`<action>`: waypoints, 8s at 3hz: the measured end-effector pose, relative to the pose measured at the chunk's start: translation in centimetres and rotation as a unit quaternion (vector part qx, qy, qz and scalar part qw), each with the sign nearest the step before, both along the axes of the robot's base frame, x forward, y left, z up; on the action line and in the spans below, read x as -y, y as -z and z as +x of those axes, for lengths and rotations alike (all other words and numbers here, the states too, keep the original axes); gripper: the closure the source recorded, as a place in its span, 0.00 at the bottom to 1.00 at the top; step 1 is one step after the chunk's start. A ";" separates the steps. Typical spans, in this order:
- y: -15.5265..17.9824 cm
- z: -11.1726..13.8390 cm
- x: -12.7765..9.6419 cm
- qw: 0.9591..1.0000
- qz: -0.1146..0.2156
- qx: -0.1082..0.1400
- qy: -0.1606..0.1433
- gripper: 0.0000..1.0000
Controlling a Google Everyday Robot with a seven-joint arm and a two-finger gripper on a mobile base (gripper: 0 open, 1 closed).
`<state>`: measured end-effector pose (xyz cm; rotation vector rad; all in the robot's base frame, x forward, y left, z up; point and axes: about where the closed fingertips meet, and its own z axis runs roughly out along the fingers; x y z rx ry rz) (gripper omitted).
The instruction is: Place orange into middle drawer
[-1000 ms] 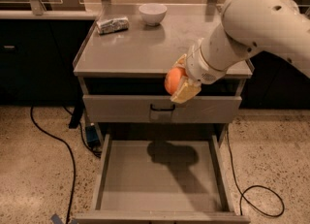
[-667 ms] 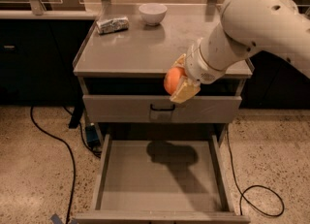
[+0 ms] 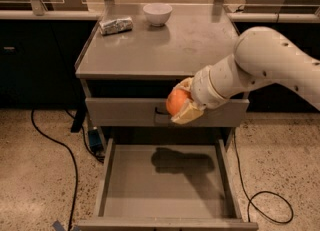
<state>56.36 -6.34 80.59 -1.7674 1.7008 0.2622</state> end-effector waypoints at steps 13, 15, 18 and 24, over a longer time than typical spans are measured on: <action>29.2 -6.8 2.5 0.980 -0.092 -0.135 0.116 1.00; 31.4 -6.3 2.5 0.979 -0.069 -0.139 0.133 1.00; 38.4 -5.2 -2.7 0.976 0.036 -0.198 0.088 1.00; 45.7 -4.6 -2.5 0.971 -0.038 -0.216 0.098 1.00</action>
Offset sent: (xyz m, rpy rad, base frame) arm -0.0059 -0.0089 -0.1504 0.0584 0.1641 -0.0032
